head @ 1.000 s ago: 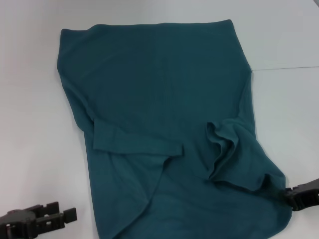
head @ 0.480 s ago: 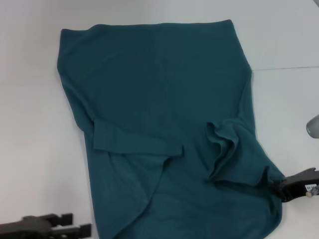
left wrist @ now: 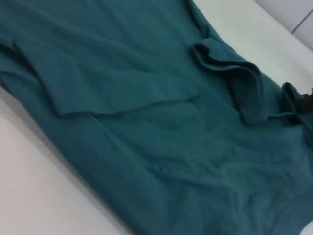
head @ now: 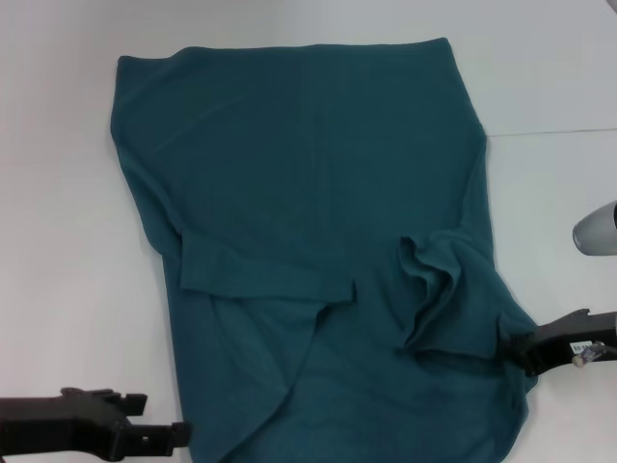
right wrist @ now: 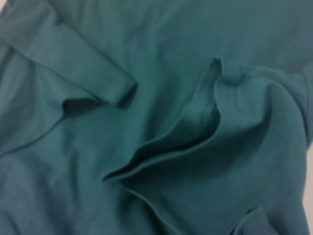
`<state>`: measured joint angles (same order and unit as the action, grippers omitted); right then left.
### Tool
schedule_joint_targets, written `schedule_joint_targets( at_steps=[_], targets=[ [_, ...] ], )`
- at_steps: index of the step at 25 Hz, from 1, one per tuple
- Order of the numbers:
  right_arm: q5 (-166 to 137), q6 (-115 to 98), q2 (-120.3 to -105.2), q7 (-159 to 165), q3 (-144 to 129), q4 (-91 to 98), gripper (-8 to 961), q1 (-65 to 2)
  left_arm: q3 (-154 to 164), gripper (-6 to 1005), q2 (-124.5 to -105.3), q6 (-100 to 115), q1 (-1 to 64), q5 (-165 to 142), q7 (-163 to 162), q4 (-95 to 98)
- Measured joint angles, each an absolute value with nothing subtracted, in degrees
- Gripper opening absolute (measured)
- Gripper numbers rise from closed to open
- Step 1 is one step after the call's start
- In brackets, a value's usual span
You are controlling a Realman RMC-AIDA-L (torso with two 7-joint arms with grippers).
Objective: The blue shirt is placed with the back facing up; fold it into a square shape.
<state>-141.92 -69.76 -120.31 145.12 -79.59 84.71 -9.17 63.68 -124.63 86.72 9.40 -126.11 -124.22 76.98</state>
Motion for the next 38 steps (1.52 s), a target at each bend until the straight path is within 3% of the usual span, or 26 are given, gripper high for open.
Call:
schedule_joint_targets(
  at_steps=[15,38],
  targets=[
    [-141.7,-65.0,-120.23,142.3,-78.9,77.1,47,-14.9,88.5,875,-124.72,79.8,2.7,-149.1,-144.7,99.0],
    [-141.5,-60.3,-120.32,139.5,-81.8,73.8,48,-15.4,101.8,879,-124.77,66.8,4.2,-163.3,-155.9,91.1]
  ],
)
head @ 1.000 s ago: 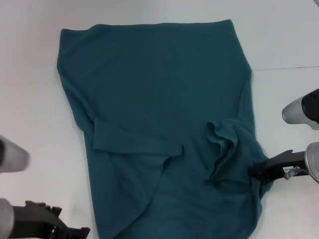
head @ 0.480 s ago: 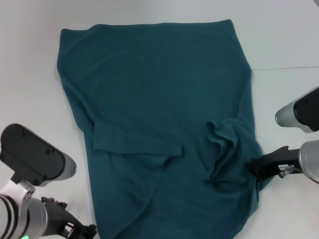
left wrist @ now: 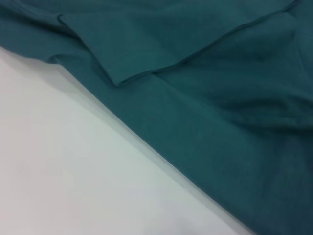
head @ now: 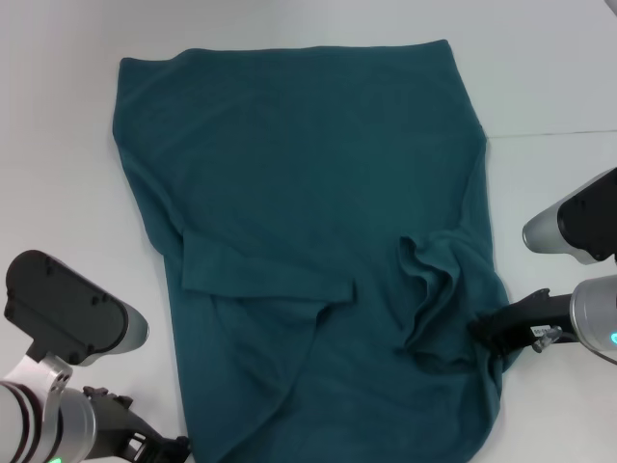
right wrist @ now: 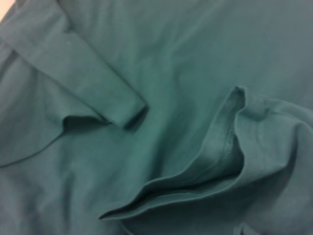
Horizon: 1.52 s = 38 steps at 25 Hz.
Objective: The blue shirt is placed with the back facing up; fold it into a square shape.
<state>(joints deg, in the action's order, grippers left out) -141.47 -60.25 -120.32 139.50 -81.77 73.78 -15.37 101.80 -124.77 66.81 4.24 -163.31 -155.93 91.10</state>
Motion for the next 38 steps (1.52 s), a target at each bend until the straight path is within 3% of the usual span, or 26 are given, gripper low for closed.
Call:
schedule_joint_targets(
  at_steps=[26,38],
  targets=[
    [-141.3,-61.1,-120.15,139.0,-82.1,74.7,50,-15.1,103.0,875,-124.72,72.7,1.0,-163.2,-155.4,102.0],
    [-138.4,-64.8,-120.2,139.0,-81.9,82.7,50,-12.0,102.7,874,-124.71,72.7,0.0,-163.1,-155.2,102.9]
  ],
)
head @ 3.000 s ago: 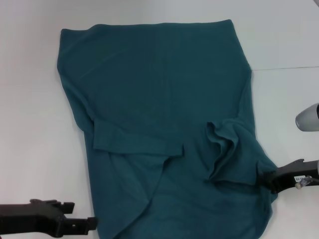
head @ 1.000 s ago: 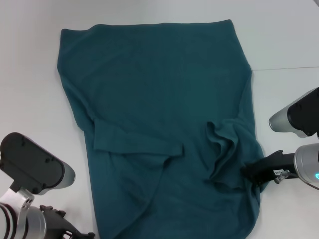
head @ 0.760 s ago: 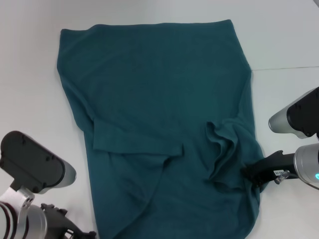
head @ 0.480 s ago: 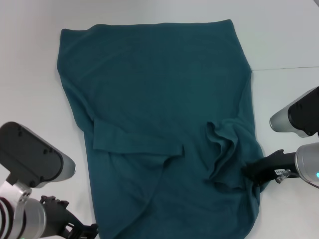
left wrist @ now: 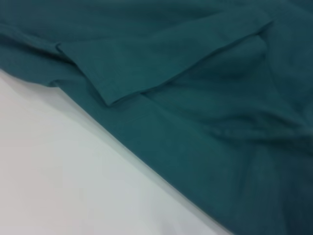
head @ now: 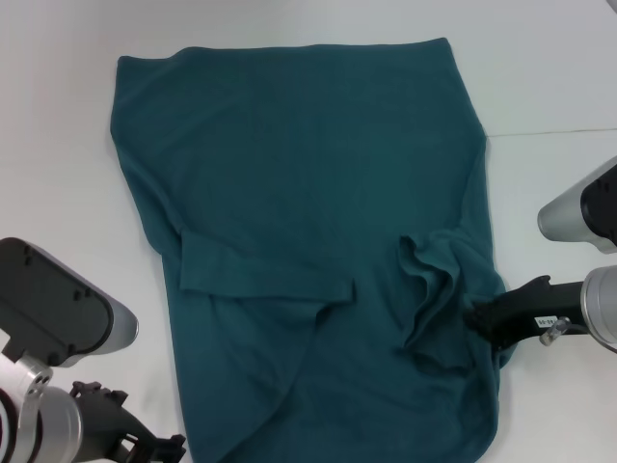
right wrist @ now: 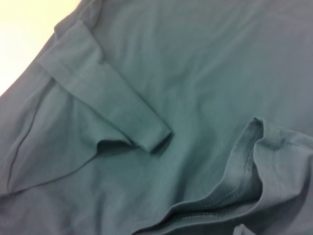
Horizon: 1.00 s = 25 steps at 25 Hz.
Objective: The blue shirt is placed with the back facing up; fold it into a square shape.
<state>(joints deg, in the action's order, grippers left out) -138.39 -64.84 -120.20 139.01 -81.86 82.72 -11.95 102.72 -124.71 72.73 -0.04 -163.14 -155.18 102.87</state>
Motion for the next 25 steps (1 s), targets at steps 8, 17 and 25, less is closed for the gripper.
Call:
schedule_joint_targets(
  at_steps=[8,17,25],
  targets=[
    [-138.5,-65.2,-120.23,139.6,-81.8,82.8,51,-11.7,102.7,876,-124.72,72.2,-0.3,-163.1,-155.2,102.9],
    [-138.5,-65.0,-120.24,139.6,-81.7,82.3,51,-11.7,102.4,875,-124.71,70.8,-0.6,-163.2,-154.8,102.8],
    [-138.4,-64.9,-120.23,139.3,-81.0,82.1,52,-11.9,102.3,873,-124.72,70.6,-0.4,-163.1,-154.8,103.4]
  ],
)
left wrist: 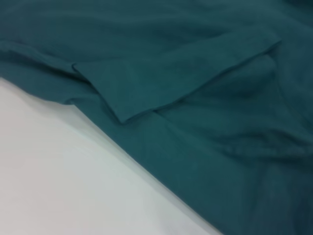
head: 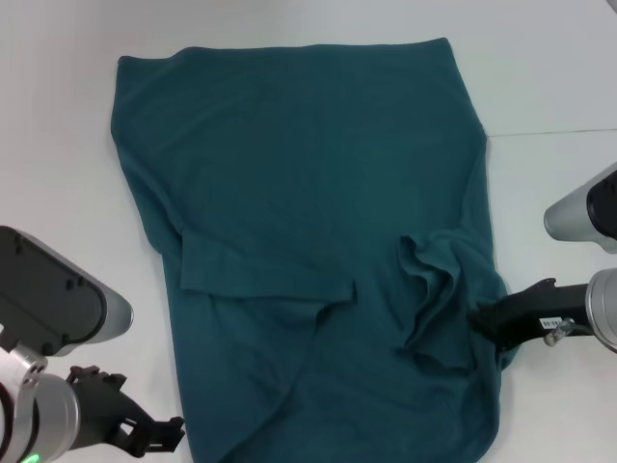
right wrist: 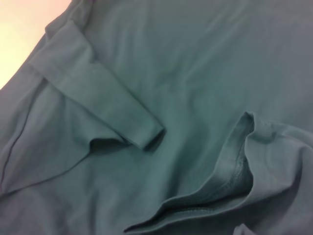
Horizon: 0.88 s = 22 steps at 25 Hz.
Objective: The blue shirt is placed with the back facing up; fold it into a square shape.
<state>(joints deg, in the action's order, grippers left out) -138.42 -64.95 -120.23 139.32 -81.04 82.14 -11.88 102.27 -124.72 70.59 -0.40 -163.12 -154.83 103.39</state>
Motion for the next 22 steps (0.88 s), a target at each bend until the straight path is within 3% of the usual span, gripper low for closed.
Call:
schedule_joint_targets(
  at_steps=[22],
  targets=[
    [-138.4,-65.1,-120.14,139.6,-81.1,82.0,53,-12.1,102.1,872,-124.72,70.7,-0.6,-163.3,-154.7,103.5]
  ],
)
